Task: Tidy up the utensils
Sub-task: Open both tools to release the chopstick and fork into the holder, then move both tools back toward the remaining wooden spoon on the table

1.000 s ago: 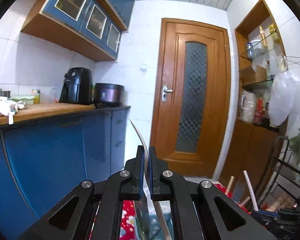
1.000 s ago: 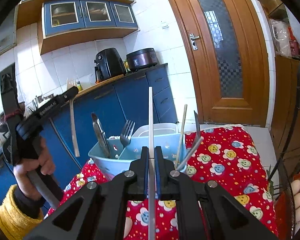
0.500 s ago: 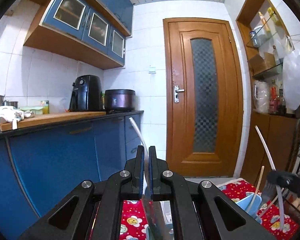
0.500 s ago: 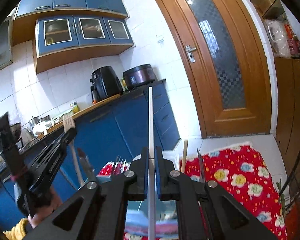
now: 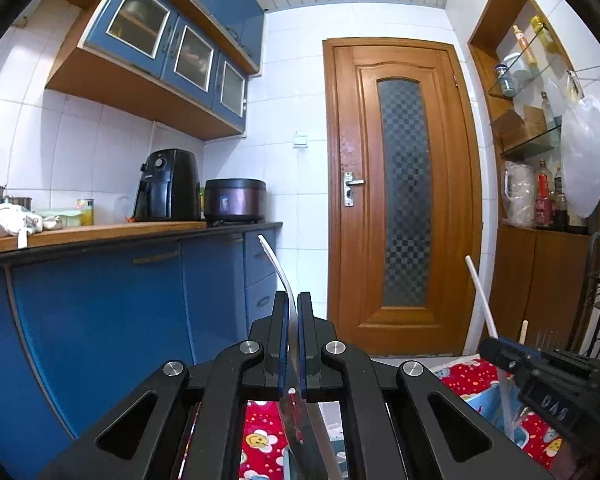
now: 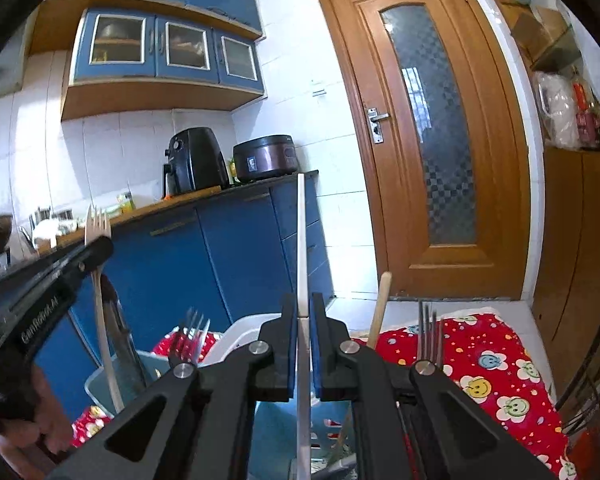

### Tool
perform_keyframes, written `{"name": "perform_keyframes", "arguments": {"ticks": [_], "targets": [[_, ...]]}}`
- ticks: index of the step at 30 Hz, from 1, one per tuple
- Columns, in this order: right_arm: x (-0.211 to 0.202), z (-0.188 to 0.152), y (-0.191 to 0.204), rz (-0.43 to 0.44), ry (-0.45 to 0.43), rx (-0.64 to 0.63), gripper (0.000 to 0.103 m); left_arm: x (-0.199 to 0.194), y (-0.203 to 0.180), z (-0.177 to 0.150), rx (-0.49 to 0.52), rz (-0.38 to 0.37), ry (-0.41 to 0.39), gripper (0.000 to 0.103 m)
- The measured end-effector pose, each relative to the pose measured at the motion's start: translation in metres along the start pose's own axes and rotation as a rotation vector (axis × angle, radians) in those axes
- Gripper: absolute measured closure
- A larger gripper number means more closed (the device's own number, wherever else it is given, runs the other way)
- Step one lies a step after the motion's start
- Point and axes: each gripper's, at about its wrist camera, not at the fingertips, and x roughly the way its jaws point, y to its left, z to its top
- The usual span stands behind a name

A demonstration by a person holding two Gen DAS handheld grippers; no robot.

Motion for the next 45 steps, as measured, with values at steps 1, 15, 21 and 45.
{"name": "perform_keyframes", "arguments": {"ticks": [1, 15, 21, 45], "targets": [[-0.001, -0.001, 0.001, -0.004, 0.0, -0.008, 0.096, 0.0, -0.001, 0.0, 0.002, -0.003, 0.001, 0.099], [-0.019, -0.004, -0.003, 0.002, 0.02, 0.005, 0.079, 0.003, -0.008, -0.01, 0.001, -0.061, 0.075, 0.096], [-0.034, 0.003, -0.004, 0.011, 0.011, 0.035, 0.07, -0.005, -0.012, -0.012, 0.004, -0.07, 0.09, 0.071], [-0.113, -0.005, -0.007, 0.026, 0.095, 0.131, 0.065, -0.08, 0.001, -0.009, -0.07, -0.15, 0.221, 0.061]]}}
